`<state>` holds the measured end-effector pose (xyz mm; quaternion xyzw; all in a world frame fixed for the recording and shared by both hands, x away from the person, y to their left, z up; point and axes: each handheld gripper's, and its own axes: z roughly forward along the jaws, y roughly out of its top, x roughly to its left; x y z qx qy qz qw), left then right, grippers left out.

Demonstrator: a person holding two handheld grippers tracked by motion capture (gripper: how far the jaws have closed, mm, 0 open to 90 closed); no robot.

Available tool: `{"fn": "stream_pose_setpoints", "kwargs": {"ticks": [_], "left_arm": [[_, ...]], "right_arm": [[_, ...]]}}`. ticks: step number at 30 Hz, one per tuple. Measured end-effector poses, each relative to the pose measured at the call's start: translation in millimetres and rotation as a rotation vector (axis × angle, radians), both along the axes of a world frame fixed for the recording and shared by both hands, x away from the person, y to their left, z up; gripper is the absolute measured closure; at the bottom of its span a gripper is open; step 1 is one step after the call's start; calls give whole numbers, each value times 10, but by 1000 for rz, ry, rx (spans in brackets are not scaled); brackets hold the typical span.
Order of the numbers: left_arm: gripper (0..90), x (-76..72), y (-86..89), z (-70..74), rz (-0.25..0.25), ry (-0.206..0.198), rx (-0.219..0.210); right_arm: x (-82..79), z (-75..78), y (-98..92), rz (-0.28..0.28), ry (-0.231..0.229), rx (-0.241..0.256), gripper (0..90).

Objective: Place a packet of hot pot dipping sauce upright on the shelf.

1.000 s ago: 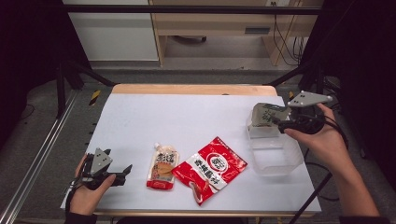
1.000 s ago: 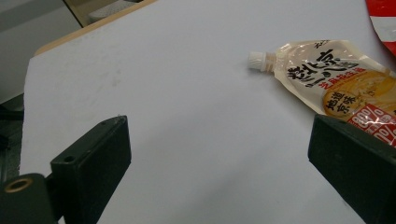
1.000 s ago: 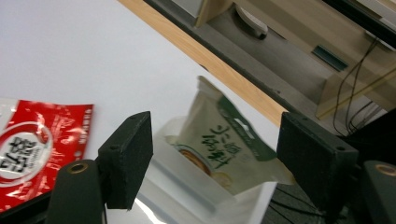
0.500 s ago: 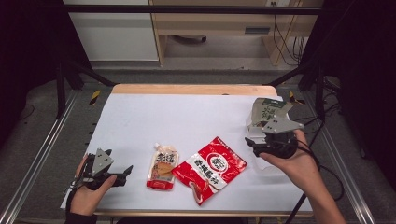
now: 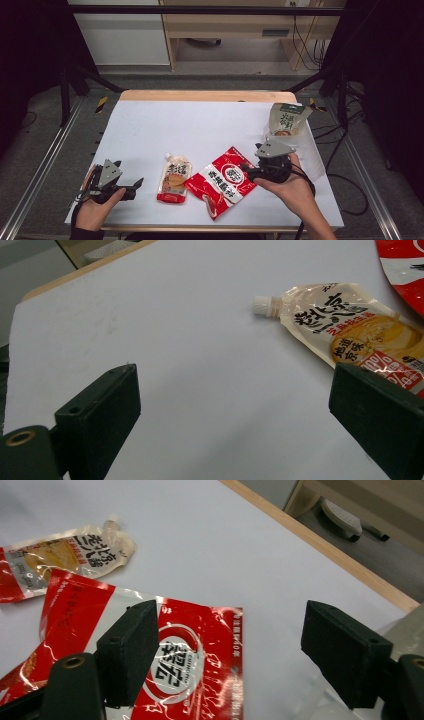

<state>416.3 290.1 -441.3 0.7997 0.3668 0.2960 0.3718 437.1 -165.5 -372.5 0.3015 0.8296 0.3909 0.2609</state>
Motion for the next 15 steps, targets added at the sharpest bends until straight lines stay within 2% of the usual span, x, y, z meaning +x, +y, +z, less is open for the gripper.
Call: {"fn": "stream_pose_setpoints", "kwargs": {"ticks": [9,15], "left_arm": [[64,-4,-24,-3,-15,6,-12],[62,-2,-51,-13,-29,15,-17]], "right_arm": [[3,-174,242,42,42,10,218],[-4,-223,352,60,50,17,237]]}}
